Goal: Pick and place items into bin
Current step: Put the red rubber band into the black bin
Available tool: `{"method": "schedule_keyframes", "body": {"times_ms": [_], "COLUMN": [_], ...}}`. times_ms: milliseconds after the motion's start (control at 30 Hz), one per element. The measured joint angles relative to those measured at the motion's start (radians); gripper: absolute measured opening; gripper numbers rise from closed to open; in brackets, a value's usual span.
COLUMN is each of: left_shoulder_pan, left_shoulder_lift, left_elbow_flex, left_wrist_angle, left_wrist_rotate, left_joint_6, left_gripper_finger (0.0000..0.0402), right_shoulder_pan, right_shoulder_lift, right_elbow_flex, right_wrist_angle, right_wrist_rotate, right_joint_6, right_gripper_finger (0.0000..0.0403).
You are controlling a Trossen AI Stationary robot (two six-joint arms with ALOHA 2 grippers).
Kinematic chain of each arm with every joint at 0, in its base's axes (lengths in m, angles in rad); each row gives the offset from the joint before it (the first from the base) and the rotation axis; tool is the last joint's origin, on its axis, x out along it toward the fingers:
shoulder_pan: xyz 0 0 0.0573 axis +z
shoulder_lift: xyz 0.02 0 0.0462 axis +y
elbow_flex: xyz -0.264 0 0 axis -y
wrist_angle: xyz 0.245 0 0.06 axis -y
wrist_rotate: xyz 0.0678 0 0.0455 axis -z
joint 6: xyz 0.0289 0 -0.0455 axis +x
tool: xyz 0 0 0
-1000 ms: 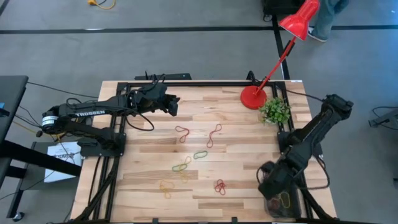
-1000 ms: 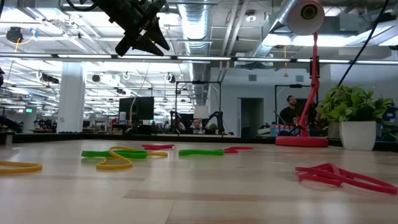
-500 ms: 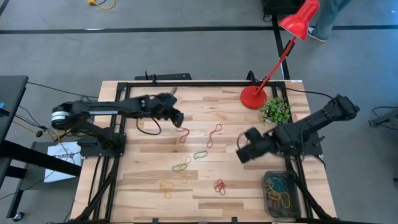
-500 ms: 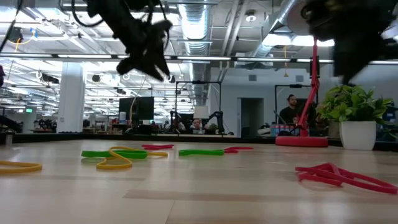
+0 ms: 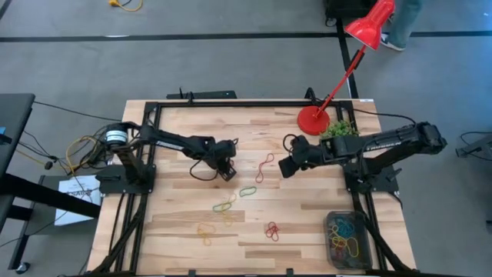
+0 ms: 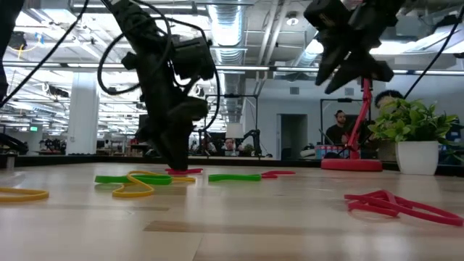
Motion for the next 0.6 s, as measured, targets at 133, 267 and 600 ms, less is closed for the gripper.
{"method": "schedule_keyframes", "body": {"times_ms": [133,267,600], "left_shoulder_pan": [-0.001,0.002,-0.023], "left_shoulder_lift": [0.005,-0.003,-0.003], "left_elbow_flex": [0.001,0.000,0.000], "left_wrist_angle": [0.014,0.040,0.066], "left_wrist_rotate": [-0.066,-0.102,-0.114], "left_joint_6": [-0.023,0.000,0.006], "left_gripper_finger": [0.0112,0.0112,0.0112], "right_shoulder_pan": [-0.014,-0.013,-0.013], "right_shoulder_lift": [0.000,0.000,0.001], "right_elbow_flex": [0.000,0.000,0.000], "right_wrist_angle": [0.023,0.022,0.022], "right_wrist_rotate": [-0.002,-0.002,-0.003], "right_joint_6": [-0.021,-0.026,-0.030], "right_gripper_finger": [0.0113,0.0113,0.0113]}}
